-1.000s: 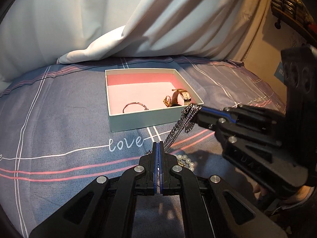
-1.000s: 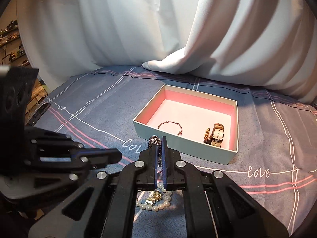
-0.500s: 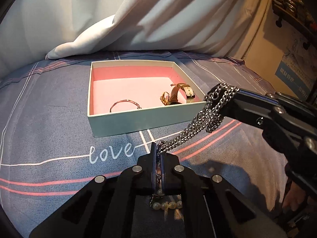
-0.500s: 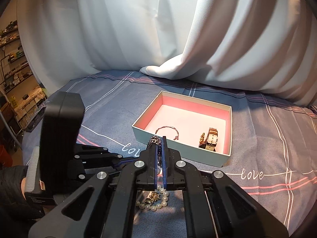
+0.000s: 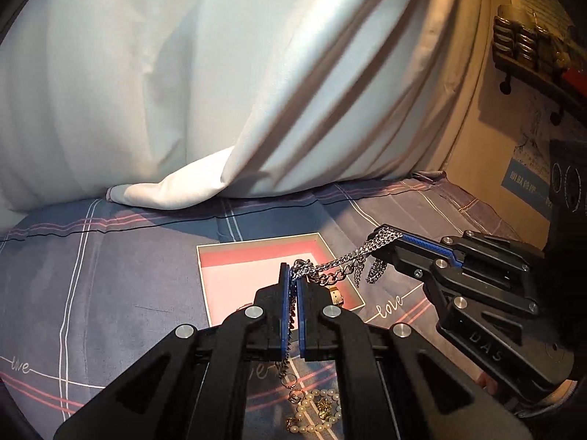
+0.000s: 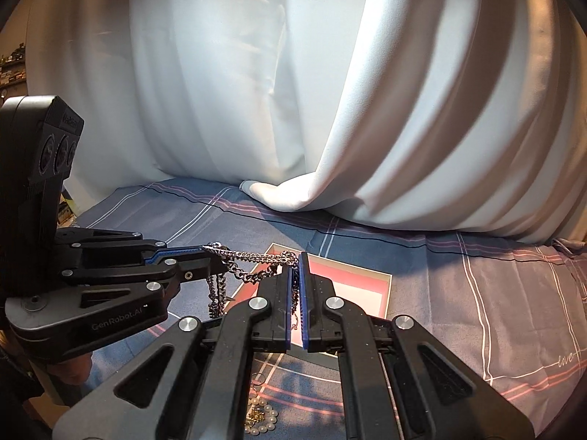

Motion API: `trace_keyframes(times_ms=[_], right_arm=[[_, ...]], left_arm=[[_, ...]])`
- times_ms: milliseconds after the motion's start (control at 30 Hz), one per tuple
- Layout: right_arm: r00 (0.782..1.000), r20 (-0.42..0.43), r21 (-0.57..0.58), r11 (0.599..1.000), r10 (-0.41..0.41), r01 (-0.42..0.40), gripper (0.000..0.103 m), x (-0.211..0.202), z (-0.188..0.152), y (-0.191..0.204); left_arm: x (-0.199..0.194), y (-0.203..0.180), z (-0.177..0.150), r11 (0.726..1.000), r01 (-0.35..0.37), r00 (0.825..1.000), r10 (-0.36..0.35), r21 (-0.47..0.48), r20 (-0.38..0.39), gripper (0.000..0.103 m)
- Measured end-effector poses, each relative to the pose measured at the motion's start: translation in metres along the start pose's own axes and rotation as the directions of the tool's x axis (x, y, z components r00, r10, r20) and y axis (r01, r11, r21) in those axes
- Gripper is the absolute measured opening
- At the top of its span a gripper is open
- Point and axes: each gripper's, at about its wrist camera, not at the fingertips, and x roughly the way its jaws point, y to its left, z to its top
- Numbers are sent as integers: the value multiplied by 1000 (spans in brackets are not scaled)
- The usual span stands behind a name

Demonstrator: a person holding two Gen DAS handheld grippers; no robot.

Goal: Organize jewelry
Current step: 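Carry the chain with both grippers over the box and release it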

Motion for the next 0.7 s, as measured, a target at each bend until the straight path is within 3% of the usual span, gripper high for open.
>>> trace_keyframes(times_ms=[300,700], right_arm=[[988,-145,36,997,-59,65,4,54,14,-23],[971,-231,36,996,-68,79,4,96,5,-40]], left_arm=[[50,7,26,996,-44,996,38,-74,-82,4],[97,19,22,988,-85,982,62,-127,-177,4]])
